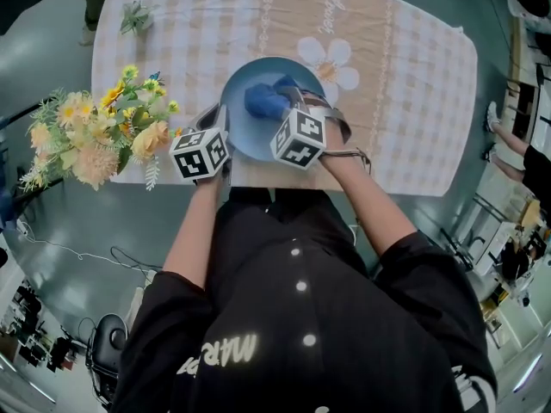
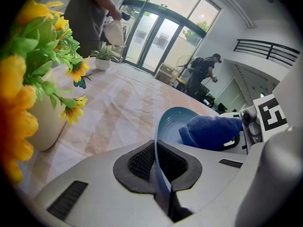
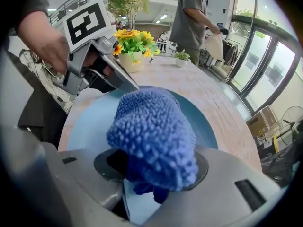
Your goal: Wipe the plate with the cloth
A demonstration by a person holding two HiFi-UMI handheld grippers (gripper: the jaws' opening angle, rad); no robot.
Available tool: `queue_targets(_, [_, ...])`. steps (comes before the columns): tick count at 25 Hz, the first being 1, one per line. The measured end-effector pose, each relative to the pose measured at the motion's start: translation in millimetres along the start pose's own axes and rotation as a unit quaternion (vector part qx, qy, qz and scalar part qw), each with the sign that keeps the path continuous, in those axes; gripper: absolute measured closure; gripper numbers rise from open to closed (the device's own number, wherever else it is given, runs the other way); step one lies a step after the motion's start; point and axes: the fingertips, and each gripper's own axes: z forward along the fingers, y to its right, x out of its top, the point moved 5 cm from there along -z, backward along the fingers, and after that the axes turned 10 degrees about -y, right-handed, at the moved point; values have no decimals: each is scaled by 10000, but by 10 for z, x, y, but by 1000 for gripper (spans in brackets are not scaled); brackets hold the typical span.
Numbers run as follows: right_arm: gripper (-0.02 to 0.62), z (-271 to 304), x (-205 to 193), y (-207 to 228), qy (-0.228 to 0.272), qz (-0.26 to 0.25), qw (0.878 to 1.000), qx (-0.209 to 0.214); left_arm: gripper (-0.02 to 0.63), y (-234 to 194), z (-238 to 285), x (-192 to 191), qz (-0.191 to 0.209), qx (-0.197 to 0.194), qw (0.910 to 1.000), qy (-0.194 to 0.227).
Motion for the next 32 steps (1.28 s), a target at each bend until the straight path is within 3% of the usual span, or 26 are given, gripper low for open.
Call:
queue_targets(22, [399, -137, -529, -55, -729, -223, 9971, -43, 577, 9, -9, -5, 53, 93, 9999, 3])
queue_targets(32, [398, -150, -554, -61, -705, -273, 9969, -212, 577, -2, -7, -8, -60, -70, 9999, 87])
